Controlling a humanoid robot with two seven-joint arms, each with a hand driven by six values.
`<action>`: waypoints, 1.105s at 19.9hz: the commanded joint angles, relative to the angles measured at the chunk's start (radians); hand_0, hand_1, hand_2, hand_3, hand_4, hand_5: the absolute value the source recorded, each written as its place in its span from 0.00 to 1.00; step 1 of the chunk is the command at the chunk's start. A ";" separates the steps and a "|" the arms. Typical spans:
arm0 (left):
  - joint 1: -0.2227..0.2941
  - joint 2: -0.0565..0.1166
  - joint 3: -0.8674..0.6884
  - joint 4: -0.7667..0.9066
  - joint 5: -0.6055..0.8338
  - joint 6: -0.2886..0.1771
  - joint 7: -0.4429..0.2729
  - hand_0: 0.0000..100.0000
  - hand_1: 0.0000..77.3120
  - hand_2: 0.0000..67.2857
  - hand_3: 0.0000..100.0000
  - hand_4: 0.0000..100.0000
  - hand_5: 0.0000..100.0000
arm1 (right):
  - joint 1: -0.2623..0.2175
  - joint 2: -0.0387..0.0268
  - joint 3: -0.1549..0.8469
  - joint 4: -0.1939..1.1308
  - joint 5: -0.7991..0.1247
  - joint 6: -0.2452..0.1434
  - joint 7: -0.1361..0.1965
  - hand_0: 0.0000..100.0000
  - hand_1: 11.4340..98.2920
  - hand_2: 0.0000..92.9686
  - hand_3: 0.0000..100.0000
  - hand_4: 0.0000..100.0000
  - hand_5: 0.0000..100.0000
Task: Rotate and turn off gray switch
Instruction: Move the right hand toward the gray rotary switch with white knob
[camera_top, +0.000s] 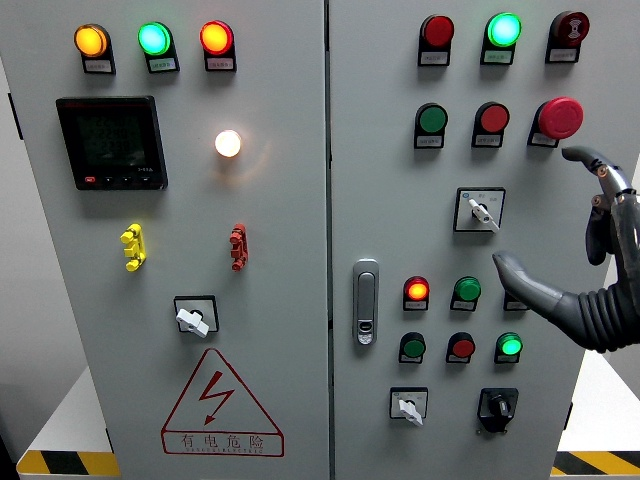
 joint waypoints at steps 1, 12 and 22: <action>-0.009 0.000 0.000 0.001 0.000 0.001 0.000 0.00 0.00 0.20 0.18 0.10 0.12 | 0.018 0.0045 0.003 -0.002 -0.005 0.005 -0.011 0.00 0.35 0.25 1.00 0.94 1.00; -0.014 0.000 0.001 -0.001 0.000 0.001 0.000 0.00 0.00 0.20 0.18 0.10 0.12 | 0.042 0.0014 0.101 -0.019 0.006 0.059 -0.006 0.00 0.34 0.25 1.00 0.94 1.00; -0.014 0.000 0.001 0.001 0.000 0.001 0.000 0.00 0.00 0.20 0.18 0.09 0.12 | 0.064 0.0060 0.118 -0.049 0.009 0.057 -0.006 0.00 0.32 0.26 1.00 0.94 1.00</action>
